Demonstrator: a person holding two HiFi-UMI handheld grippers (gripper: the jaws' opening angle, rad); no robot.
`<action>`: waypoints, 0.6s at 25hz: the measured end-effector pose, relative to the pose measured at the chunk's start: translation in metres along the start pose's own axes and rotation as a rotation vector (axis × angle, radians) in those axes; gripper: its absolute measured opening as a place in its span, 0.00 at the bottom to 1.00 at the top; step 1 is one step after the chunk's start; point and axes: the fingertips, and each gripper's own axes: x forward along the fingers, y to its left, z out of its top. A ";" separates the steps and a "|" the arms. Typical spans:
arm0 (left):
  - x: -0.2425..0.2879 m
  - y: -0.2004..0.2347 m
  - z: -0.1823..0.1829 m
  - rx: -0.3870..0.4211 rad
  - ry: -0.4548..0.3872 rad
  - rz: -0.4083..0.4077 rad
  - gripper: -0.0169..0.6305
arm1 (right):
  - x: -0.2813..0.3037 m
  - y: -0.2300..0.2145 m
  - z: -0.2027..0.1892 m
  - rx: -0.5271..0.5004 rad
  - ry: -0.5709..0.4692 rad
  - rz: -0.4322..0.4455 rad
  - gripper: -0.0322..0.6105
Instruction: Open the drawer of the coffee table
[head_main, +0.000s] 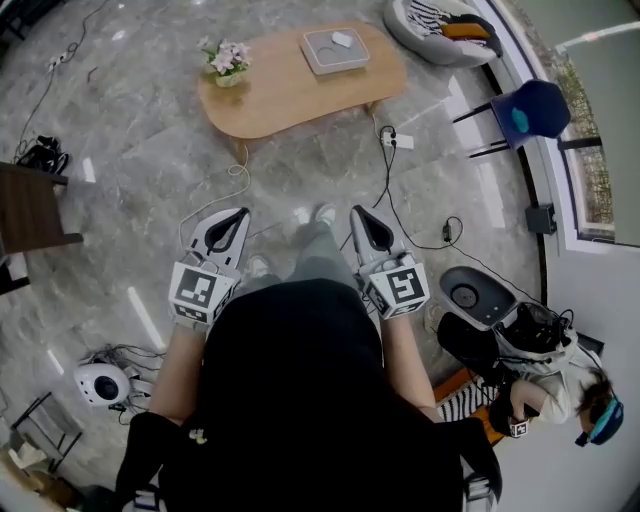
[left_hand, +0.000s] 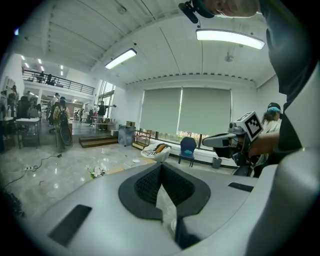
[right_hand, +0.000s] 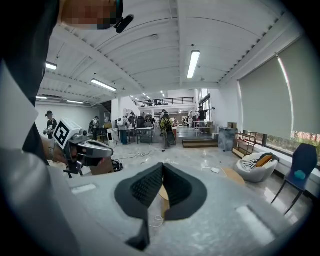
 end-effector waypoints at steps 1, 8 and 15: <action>0.005 0.004 0.000 -0.001 0.004 0.006 0.05 | 0.006 -0.005 0.000 0.000 0.000 0.005 0.05; 0.062 0.036 0.005 -0.014 0.042 0.075 0.05 | 0.061 -0.065 0.004 0.014 0.007 0.058 0.05; 0.146 0.068 0.033 -0.027 0.079 0.172 0.05 | 0.121 -0.150 0.012 0.026 0.025 0.146 0.05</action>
